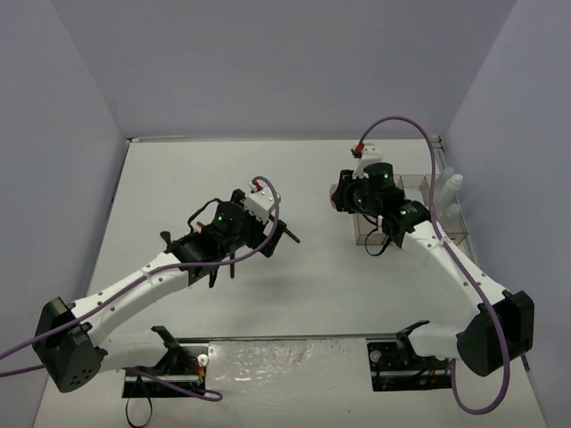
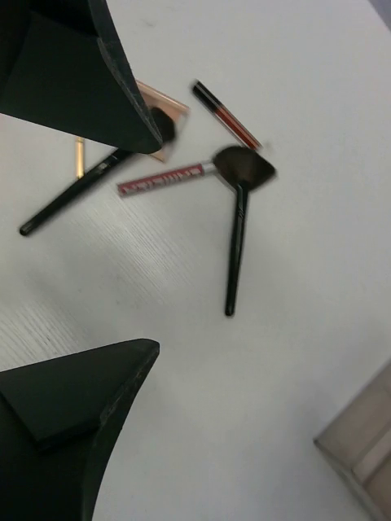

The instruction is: Organize the makeup

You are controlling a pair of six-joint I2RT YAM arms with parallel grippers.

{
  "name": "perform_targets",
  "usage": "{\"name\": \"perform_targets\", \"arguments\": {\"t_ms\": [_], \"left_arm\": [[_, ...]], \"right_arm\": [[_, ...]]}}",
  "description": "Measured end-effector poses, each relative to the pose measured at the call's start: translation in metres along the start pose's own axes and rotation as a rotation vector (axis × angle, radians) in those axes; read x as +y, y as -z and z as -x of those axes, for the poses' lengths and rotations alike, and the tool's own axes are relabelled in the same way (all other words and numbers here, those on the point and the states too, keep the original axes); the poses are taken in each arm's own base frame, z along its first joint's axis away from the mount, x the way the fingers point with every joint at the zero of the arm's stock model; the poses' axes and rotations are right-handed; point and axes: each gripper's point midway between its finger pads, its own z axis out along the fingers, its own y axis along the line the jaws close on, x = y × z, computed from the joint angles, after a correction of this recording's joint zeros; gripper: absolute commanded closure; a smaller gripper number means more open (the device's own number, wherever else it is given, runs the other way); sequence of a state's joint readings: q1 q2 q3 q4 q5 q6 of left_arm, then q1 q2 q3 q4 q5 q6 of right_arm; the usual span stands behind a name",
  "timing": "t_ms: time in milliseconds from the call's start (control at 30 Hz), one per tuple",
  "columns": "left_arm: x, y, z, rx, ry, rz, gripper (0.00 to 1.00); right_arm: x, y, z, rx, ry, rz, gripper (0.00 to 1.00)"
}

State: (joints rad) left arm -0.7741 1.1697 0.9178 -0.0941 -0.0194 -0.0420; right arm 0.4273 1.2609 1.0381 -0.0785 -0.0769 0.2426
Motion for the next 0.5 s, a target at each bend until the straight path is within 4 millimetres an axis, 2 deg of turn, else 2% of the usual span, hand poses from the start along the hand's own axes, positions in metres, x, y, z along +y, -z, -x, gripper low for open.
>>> {"name": "perform_targets", "arguments": {"t_ms": [133, 233, 367, 500], "left_arm": [[0.053, 0.022, -0.003, 0.094, 0.128, 0.221, 0.03], [0.098, 0.051, -0.003, 0.098, 0.252, 0.361, 0.03], [0.130, 0.097, -0.009, 0.078, 0.342, 0.489, 0.03], [0.146, 0.136, -0.017, 0.024, 0.370, 0.572, 0.03]], "right_arm": [[-0.071, 0.007, -0.005, -0.023, 0.000, -0.330, 1.00], [-0.128, 0.015, -0.016, 0.005, -0.032, -0.546, 1.00], [-0.185, 0.024, -0.026, 0.035, -0.086, -0.734, 1.00], [-0.235, 0.031, -0.036, 0.062, -0.157, -0.868, 1.00]]}}
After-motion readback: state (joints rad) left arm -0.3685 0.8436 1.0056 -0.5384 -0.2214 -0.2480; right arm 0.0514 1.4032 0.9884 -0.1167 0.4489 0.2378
